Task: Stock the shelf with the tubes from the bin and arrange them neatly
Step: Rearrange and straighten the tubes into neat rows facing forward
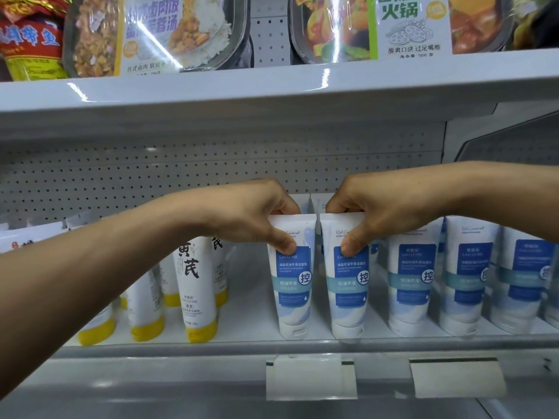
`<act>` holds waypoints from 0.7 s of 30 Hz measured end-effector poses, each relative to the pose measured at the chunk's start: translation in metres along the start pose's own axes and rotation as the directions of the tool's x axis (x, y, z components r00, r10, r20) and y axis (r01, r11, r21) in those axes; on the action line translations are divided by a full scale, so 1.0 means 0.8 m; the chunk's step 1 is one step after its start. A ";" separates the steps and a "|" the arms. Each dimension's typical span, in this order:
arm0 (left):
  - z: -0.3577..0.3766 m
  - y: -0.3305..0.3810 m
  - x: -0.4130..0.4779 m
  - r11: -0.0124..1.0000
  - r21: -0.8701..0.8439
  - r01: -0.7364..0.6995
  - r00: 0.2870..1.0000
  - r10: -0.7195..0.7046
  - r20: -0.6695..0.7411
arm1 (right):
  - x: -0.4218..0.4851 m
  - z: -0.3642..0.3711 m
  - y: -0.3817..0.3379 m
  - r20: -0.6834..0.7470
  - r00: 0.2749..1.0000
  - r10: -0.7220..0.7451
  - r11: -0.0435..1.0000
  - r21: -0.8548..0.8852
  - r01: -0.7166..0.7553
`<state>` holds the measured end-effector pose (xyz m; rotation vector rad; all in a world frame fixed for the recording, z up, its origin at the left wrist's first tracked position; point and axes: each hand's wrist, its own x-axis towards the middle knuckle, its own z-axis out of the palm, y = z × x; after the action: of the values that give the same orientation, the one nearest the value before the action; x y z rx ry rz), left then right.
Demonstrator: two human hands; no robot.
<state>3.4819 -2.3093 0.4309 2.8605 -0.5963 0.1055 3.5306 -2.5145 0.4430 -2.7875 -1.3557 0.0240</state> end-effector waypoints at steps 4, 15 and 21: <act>0.002 0.000 0.001 1.000 -0.021 0.006 1.000 -0.007 -0.009 | 0.002 0.001 0.000 -0.007 1.000 0.006 1.000 -0.002 -0.006; 0.004 -0.002 0.005 0.999 0.029 0.037 0.999 -0.036 -0.038 | 0.003 -0.002 -0.003 0.014 0.999 0.040 0.999 -0.024 -0.040; 0.008 0.002 0.001 1.000 -0.002 0.026 0.995 -0.026 -0.096 | -0.008 -0.003 -0.013 -0.001 0.996 0.084 0.996 -0.004 -0.084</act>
<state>3.4824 -2.3126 0.4253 2.8421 -0.5404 0.2364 3.5186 -2.5130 0.4456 -2.8455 -1.2389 0.0223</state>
